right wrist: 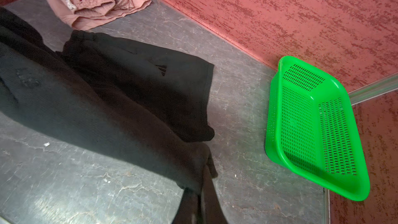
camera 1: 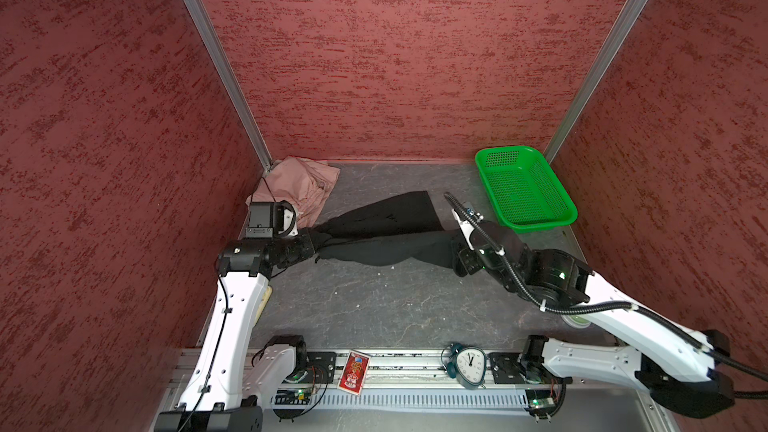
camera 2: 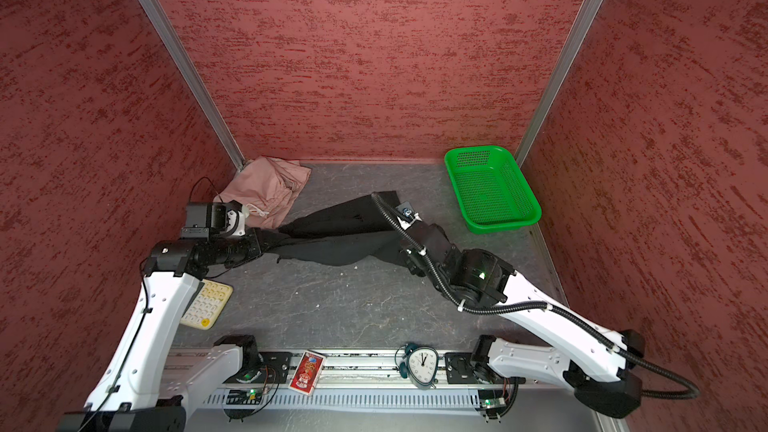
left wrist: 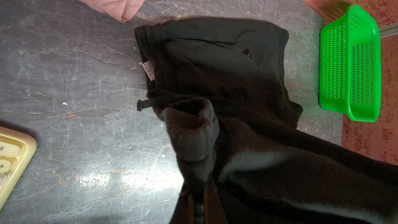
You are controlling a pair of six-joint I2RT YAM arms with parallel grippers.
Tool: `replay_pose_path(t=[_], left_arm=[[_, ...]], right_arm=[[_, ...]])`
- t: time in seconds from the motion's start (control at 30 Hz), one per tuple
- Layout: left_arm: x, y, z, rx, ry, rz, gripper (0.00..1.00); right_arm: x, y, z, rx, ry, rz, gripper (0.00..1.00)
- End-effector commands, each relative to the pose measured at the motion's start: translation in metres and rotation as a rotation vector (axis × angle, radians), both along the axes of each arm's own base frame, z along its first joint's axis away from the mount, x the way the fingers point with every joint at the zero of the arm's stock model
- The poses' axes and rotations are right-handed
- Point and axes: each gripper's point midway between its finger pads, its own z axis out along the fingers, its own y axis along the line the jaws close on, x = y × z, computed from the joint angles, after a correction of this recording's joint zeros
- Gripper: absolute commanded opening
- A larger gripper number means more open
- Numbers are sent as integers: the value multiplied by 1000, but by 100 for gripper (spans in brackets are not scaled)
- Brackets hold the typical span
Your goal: Fold and stack the shorts
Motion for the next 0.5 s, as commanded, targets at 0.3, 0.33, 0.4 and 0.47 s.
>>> replay_pose_path(t=[0.3, 0.33, 0.4, 0.47], left_arm=[[54, 30, -19, 92, 70, 31, 0], [57, 32, -23, 97, 83, 33, 0], [65, 37, -29, 106, 98, 36, 0], [74, 42, -31, 111, 102, 42, 0]], right_arm=[[117, 36, -1, -43, -48, 155, 0], [126, 36, -5, -54, -40, 158, 0], [147, 36, -18, -89, -17, 163, 0], [166, 38, -26, -123, -12, 170, 0]])
